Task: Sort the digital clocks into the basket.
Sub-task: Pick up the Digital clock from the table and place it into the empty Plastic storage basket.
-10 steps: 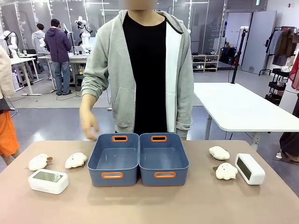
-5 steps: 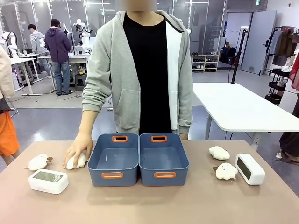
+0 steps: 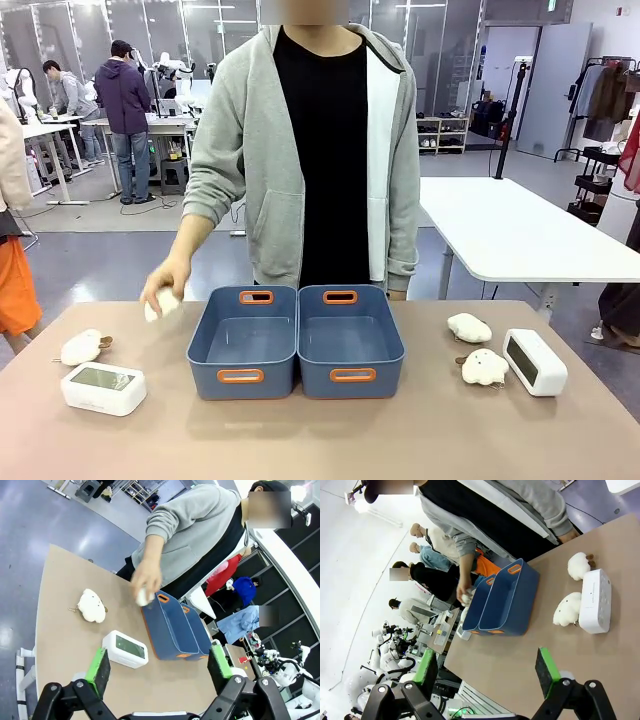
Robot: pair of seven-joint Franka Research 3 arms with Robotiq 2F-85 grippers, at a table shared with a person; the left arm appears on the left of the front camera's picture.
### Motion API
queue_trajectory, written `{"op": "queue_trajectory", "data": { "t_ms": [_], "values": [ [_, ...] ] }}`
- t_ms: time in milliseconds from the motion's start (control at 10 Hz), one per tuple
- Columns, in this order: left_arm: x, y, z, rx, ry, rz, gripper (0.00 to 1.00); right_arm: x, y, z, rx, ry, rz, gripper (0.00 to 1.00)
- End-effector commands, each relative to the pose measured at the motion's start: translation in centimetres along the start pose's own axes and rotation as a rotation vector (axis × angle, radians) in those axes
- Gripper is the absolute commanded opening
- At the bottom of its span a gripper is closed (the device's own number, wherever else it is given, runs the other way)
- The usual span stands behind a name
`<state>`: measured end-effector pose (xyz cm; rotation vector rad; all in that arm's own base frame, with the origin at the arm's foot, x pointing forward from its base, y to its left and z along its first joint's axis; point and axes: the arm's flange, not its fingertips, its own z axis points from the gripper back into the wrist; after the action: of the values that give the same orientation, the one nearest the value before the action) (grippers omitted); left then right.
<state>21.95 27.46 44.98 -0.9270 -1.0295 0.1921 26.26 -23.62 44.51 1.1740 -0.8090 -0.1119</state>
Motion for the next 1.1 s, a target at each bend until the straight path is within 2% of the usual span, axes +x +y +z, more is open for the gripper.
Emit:
{"op": "queue_trajectory", "data": {
  "t_ms": [0, 800, 900, 1000],
  "values": [
    [0.2, 0.0, 0.1, -0.016, -0.013, -0.002, 1.00, 0.0, 0.0, 0.0, 0.000, 0.000, 0.000, 1.00],
    [0.2, 0.0, 0.1, -0.016, -0.013, -0.002, 1.00, 1.3, 0.8, -0.3, -0.100, 0.038, 0.029, 1.00],
    [0.2, 0.0, 0.1, -0.016, -0.013, -0.002, 1.00, 1.9, 1.3, -1.3, -0.259, 0.009, 0.057, 1.00],
    [0.2, 0.0, 0.1, -0.016, -0.013, -0.002, 1.00, 2.1, 1.8, -3.0, -0.362, 0.055, 0.098, 1.00]
  ]
}}
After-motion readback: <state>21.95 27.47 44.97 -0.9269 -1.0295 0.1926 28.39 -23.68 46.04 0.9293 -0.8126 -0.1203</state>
